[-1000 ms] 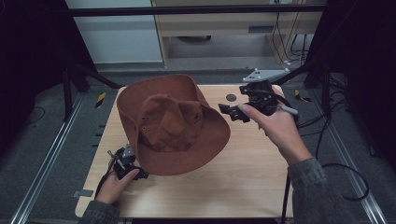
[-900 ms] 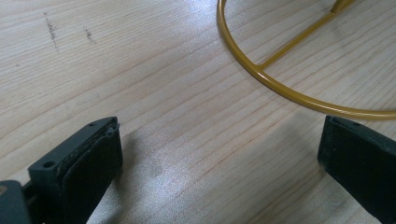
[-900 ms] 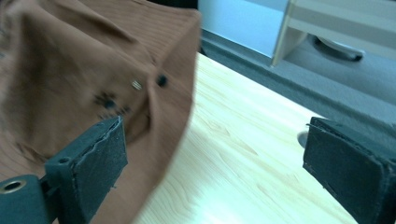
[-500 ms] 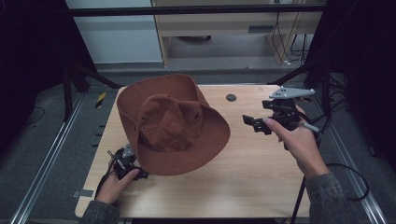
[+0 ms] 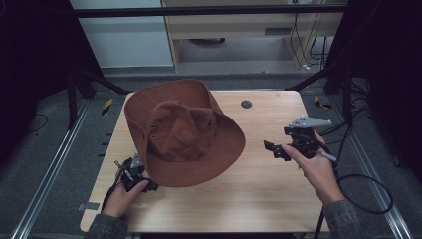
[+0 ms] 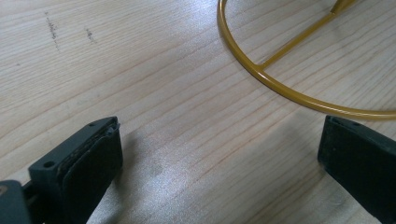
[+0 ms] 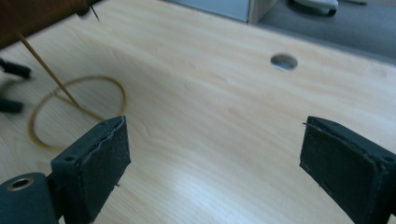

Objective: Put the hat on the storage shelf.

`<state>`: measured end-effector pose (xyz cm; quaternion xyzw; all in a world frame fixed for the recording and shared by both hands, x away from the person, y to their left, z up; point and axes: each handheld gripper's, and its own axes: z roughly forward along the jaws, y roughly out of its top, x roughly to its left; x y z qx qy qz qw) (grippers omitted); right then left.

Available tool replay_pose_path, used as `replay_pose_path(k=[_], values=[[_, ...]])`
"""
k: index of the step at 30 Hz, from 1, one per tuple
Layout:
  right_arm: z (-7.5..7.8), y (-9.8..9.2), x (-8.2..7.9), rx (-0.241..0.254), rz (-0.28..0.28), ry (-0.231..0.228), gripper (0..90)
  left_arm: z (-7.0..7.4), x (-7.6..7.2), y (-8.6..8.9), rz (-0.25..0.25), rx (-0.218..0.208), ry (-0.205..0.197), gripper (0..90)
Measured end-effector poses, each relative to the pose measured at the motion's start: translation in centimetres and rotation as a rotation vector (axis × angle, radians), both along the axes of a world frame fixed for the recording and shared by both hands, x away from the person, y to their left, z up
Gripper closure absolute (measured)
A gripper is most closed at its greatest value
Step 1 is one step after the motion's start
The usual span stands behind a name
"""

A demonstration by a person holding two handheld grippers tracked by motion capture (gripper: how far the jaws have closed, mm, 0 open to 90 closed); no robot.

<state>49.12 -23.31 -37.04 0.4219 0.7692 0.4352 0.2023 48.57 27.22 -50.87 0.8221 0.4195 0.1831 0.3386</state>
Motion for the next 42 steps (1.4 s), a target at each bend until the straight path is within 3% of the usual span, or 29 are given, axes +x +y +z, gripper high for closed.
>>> replay_pose_path(k=[1,3,6,9,23,32,40,42], values=[[0.0,0.0,0.0,0.000,0.000,0.000,8.4,0.0,0.0,0.0,0.000,0.000,0.000,0.0],[-2.0,0.1,-0.1,-0.011,-0.003,0.028,8.4,0.0,0.0,0.0,0.001,0.000,0.000,0.0],[-3.2,0.3,-0.2,-0.020,-0.004,0.048,8.3,0.0,0.0,0.0,0.001,0.000,-0.001,0.0],[-5.0,0.8,-0.4,-0.071,0.003,0.069,7.6,0.0,0.0,0.0,0.001,0.000,0.000,0.0],[-10.5,0.9,0.0,-0.036,-0.031,0.159,8.7,0.0,0.0,0.0,0.002,0.000,-0.001,0.0],[-11.9,1.3,0.9,-0.030,-0.056,0.161,9.4,0.0,0.0,0.0,0.002,0.000,-0.001,0.0],[-13.5,1.6,1.1,-0.029,-0.084,0.191,9.6,0.0,0.0,0.0,0.002,0.000,-0.001,0.0],[-13.7,1.8,0.9,-0.034,-0.091,0.168,9.8,0.0,0.0,0.0,0.002,0.000,-0.001,0.0]])
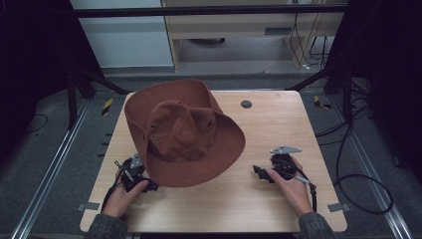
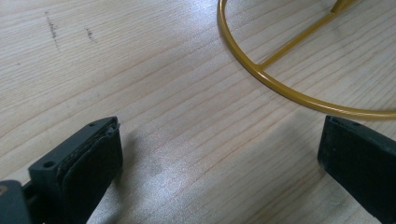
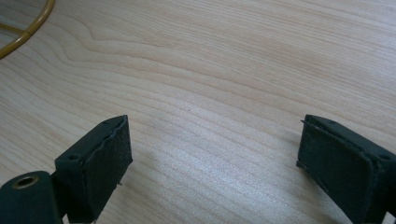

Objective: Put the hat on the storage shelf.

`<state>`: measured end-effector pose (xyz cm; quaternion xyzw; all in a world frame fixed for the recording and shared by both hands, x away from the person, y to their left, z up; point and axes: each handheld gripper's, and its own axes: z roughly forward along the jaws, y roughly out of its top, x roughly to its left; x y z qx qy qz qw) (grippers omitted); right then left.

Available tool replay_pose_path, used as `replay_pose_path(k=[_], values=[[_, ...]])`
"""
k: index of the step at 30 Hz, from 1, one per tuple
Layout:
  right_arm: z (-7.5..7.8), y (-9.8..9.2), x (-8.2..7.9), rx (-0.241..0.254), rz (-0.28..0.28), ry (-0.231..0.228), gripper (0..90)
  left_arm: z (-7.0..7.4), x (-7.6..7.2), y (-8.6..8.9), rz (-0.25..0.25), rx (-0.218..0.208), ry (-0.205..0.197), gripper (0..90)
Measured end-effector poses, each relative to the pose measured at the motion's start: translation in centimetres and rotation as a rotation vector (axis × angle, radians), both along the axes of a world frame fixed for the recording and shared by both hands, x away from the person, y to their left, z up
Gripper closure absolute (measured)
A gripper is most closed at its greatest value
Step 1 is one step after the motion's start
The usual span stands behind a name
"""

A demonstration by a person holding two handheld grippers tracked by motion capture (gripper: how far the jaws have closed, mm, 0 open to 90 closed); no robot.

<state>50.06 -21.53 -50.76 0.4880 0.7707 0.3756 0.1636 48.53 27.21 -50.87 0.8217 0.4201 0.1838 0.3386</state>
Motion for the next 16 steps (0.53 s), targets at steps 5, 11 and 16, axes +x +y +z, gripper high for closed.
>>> replay_pose_path(k=[5,11,16], values=[[-0.24,0.45,-0.22,-0.056,0.014,-0.033,8.7,0.00,0.00,0.00,0.000,0.000,0.000,0.0],[-0.41,1.00,-0.30,-0.115,0.019,-0.046,7.0,0.00,0.05,-0.03,-0.003,-0.001,0.001,0.0],[-0.42,0.94,-0.34,-0.116,0.020,-0.048,6.6,0.00,0.13,-0.07,-0.004,0.001,0.000,0.0]])
